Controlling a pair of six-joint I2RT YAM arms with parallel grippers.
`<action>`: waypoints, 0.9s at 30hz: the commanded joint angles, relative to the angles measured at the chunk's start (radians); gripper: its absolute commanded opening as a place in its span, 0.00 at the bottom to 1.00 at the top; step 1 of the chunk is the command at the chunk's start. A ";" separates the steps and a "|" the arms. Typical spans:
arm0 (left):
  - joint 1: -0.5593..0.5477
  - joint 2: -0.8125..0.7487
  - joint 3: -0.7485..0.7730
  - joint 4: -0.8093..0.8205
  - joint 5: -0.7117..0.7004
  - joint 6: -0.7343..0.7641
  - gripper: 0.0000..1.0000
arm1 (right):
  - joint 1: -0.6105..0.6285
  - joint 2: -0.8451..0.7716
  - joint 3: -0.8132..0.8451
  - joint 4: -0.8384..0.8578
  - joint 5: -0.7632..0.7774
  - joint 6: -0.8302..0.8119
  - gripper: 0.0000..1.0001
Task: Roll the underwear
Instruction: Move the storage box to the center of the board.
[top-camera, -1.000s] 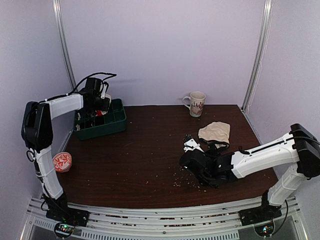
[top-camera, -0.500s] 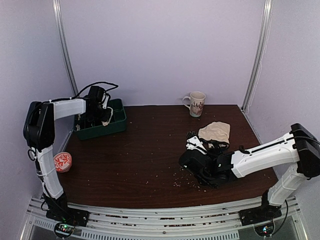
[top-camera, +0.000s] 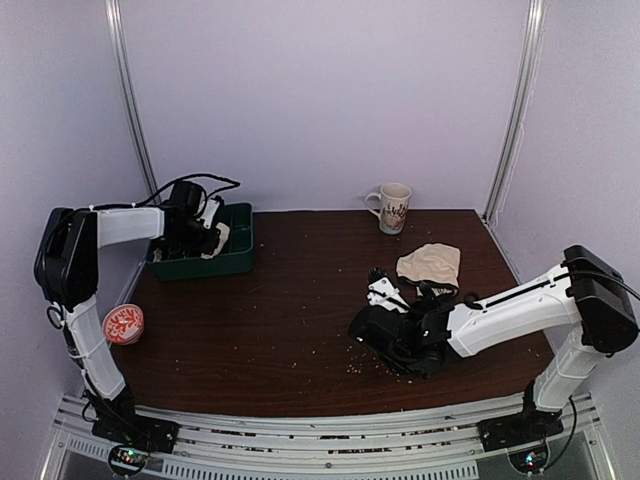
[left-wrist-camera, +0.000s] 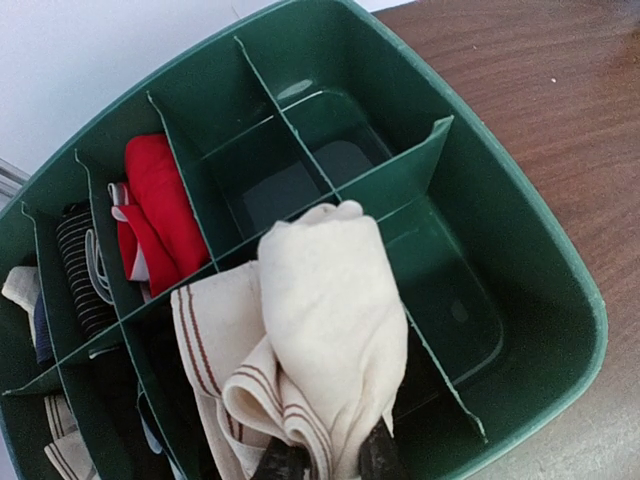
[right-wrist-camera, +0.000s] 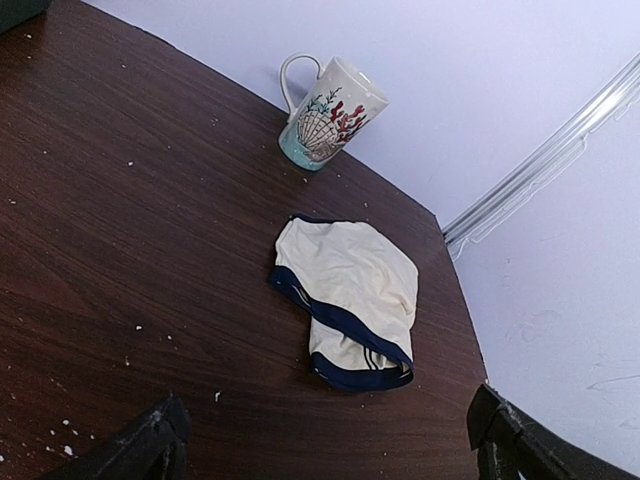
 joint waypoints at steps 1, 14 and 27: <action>-0.005 -0.034 -0.100 -0.184 0.092 0.089 0.00 | 0.009 0.006 0.026 -0.034 0.046 0.026 1.00; 0.007 -0.190 -0.156 -0.237 0.127 0.197 0.00 | 0.019 0.003 0.037 -0.050 0.052 0.038 1.00; 0.008 0.043 0.261 -0.280 0.230 0.160 0.00 | 0.019 0.026 0.048 -0.072 0.078 0.052 1.00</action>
